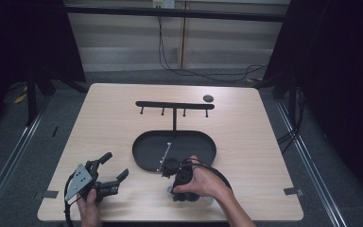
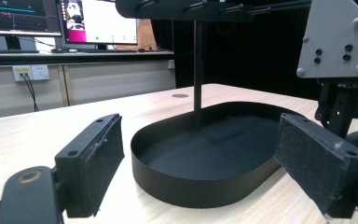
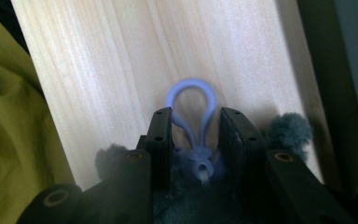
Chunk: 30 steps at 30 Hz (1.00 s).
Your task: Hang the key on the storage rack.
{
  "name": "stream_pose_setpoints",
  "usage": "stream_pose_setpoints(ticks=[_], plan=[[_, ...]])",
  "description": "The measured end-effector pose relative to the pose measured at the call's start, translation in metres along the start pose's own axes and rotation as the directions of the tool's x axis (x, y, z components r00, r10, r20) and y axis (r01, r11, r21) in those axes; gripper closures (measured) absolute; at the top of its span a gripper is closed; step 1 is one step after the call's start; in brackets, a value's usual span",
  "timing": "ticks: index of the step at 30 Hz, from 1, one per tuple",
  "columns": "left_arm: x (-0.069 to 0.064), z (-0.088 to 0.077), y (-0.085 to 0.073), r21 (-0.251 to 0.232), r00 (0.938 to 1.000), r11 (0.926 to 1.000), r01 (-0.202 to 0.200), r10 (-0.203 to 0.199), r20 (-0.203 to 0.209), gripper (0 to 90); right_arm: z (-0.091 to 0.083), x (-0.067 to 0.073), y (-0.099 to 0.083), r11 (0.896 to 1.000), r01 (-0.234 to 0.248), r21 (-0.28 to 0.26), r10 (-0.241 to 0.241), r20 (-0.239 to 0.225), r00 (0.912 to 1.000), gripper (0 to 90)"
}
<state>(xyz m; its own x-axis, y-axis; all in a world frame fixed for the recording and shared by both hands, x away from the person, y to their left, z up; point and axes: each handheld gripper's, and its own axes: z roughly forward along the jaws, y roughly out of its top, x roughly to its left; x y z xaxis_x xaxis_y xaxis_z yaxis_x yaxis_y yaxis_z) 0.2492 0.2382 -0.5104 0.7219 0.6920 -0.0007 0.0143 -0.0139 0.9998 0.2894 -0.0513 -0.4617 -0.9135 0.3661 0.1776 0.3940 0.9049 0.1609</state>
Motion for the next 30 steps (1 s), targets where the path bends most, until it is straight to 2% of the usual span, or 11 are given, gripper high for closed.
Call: stream_pose_setpoints(ticks=[4,6,11,13,17,22,23,25,26,27,30], plan=[[0.000,0.000,0.000,0.000,1.0000,1.0000,0.000,0.000,0.000,15.2,0.002,0.001,0.003,0.999,0.016,0.031,-0.016,0.002,0.9999,67.0],[0.000,0.000,0.000,0.000,1.0000,1.0000,0.000,0.000,0.000,15.2,0.003,0.003,0.005,0.998,0.040,0.044,-0.040,0.008,0.9991,67.2],[0.000,0.000,0.000,0.001,1.0000,1.0000,0.000,0.000,0.004,15.1,0.006,0.006,0.008,0.996,0.066,0.060,-0.068,0.023,0.9974,74.8],[0.000,0.000,0.000,0.000,1.0000,1.0000,0.000,0.000,0.004,15.1,0.007,0.007,0.008,0.995,0.078,0.067,-0.079,0.016,0.9967,80.9],[0.000,0.000,0.000,0.001,1.0000,1.0000,0.000,0.000,0.004,15.2,0.007,0.008,0.010,0.994,0.075,0.086,-0.077,0.018,0.9969,81.2],[0.000,0.000,0.000,-0.001,1.0000,1.0000,0.000,0.000,0.004,15.2,0.008,0.013,0.015,0.987,0.086,0.133,-0.094,0.053,0.9941,83.1],[0.000,0.000,0.000,0.001,1.0000,1.0000,0.000,0.000,0.004,15.2,0.009,0.016,0.017,0.985,0.091,0.148,-0.104,0.080,0.9913,86.1],[0.000,0.000,0.000,0.001,1.0000,1.0000,0.000,0.000,0.004,15.2,0.010,0.016,0.017,0.983,0.100,0.152,-0.113,0.081,0.9903,86.3],[0.000,0.000,0.000,-0.001,1.0000,1.0000,0.000,0.000,0.004,15.1,0.010,0.015,0.018,0.984,0.088,0.156,-0.100,0.067,0.9928,86.5],[0.000,0.000,0.000,-0.001,1.0000,1.0000,0.000,0.000,0.004,15.1,0.010,0.014,0.019,0.979,0.098,0.176,-0.110,0.063,0.9919,86.7],[0.000,0.000,0.000,0.001,1.0000,1.0000,0.000,0.000,0.004,15.1,0.011,0.014,0.021,0.977,0.101,0.187,-0.113,0.050,0.9924,86.8]])
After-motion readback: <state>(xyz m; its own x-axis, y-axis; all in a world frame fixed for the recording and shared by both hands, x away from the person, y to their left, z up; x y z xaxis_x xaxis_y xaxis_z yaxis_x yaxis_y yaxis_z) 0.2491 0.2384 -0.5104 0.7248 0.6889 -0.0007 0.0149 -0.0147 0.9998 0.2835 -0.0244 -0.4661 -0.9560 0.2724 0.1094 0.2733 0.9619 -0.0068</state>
